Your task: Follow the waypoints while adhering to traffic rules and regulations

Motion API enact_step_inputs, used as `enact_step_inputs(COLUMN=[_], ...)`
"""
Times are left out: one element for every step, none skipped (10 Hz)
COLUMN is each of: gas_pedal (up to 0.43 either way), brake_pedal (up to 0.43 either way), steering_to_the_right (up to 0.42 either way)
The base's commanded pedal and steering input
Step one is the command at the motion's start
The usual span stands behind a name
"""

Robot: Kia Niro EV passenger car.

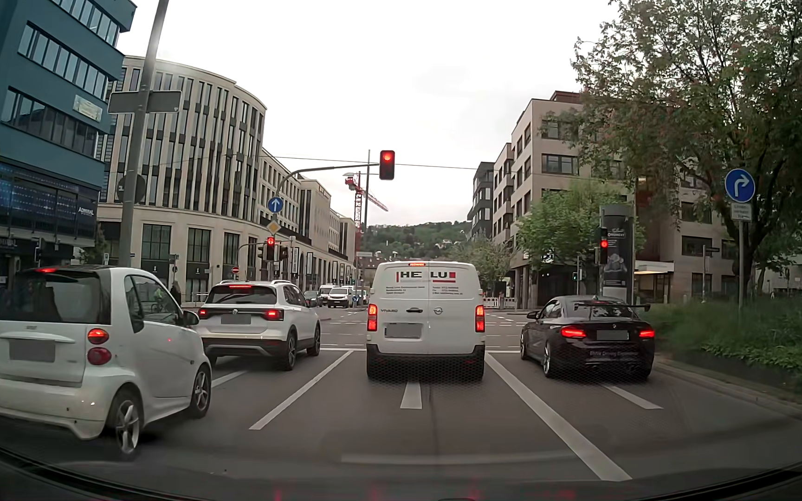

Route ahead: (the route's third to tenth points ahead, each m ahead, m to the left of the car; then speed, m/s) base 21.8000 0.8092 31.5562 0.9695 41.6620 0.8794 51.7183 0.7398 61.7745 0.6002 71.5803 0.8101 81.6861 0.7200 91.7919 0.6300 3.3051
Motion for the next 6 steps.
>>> enact_step_inputs(gas_pedal=[0.0, 0.0, 0.0, 0.0, 0.0, 0.0], brake_pedal=[0.171, 0.165, 0.165, 0.189, 0.201, 0.207], steering_to_the_right=[0.0, 0.0, 0.0, 0.0, 0.0, 0.0])
